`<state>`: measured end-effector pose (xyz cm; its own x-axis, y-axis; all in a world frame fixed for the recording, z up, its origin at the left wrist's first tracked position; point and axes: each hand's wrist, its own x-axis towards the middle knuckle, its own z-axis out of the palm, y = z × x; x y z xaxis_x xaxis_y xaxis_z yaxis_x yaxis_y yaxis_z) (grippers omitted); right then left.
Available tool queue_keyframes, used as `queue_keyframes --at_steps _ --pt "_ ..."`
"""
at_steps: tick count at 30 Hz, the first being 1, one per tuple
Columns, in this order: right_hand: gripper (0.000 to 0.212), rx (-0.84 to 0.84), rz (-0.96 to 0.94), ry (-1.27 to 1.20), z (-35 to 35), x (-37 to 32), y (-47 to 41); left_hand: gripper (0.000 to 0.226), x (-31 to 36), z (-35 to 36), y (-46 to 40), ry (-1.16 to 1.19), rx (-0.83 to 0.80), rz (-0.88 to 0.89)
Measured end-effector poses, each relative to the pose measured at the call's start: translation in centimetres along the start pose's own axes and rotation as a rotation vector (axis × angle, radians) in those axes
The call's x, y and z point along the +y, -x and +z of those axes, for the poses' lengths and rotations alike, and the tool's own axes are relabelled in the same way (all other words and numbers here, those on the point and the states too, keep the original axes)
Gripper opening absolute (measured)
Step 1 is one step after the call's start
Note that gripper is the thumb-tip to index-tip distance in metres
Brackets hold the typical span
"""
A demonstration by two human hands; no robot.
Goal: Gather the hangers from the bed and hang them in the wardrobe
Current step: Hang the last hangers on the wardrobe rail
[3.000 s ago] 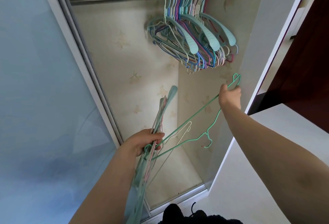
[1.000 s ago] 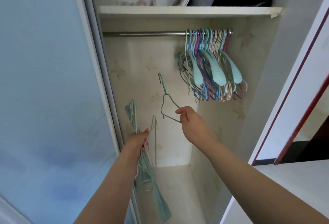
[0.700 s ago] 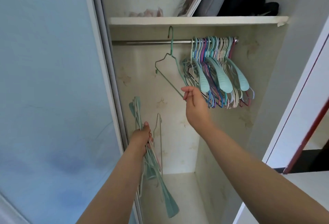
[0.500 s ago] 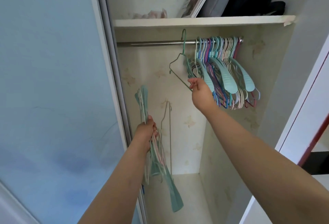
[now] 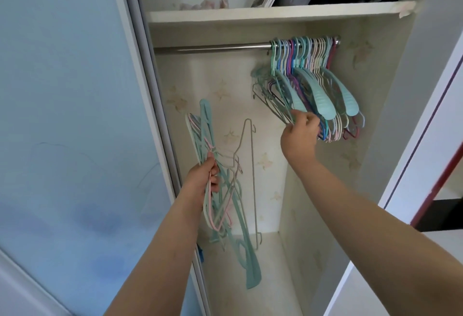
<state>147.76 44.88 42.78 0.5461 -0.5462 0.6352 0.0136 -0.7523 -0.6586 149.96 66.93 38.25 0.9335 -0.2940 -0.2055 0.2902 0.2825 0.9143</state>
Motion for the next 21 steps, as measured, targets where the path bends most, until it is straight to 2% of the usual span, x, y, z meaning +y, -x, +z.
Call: queue_keyframes --at_steps 2,3,5,7,9,11,13,16,19,21 --pt "0.044 0.124 -0.112 -0.004 0.6 2.3 2.8 0.042 -0.4 -0.2 0.2 -0.016 -0.04 0.006" --pt "0.043 0.084 -0.145 -0.007 0.8 3.5 4.4 0.041 -0.5 -0.2 0.4 -0.019 -0.063 0.001" --pt "0.047 -0.15 -0.157 0.062 1.3 5.3 7.4 0.039 -0.8 -0.5 0.6 -0.029 -0.114 -0.014" --pt "0.062 -0.412 -0.159 0.269 1.8 6.7 9.2 0.038 -0.9 -0.7 1.0 -0.092 -0.162 -0.044" --pt "0.075 -0.537 -0.204 0.485 2.0 7.2 9.4 0.038 -0.8 -0.8 1.7 -0.227 -0.226 -0.09" --pt "0.083 -0.583 -0.284 0.652 1.9 7.5 8.6 0.036 -1.2 -0.6 2.6 -0.382 -0.291 -0.125" --pt "0.077 -0.683 -0.336 0.797 1.7 8.3 7.7 0.034 -1.8 -0.2 3.5 -0.503 -0.312 -0.145" --pt "0.048 -0.922 -0.264 0.93 1.1 10.3 6.7 0.03 -2.7 -0.6 4.1 -0.516 -0.298 -0.166" --pt "0.052 -0.925 -0.192 0.862 0.5 12.2 6.3 0.025 -3.4 -1.8 3.8 -0.446 -0.287 -0.198" --pt "0.063 -0.861 -0.237 0.805 0.2 12.9 6.3 0.021 -4.1 -2.4 3.5 -0.428 -0.276 -0.223"
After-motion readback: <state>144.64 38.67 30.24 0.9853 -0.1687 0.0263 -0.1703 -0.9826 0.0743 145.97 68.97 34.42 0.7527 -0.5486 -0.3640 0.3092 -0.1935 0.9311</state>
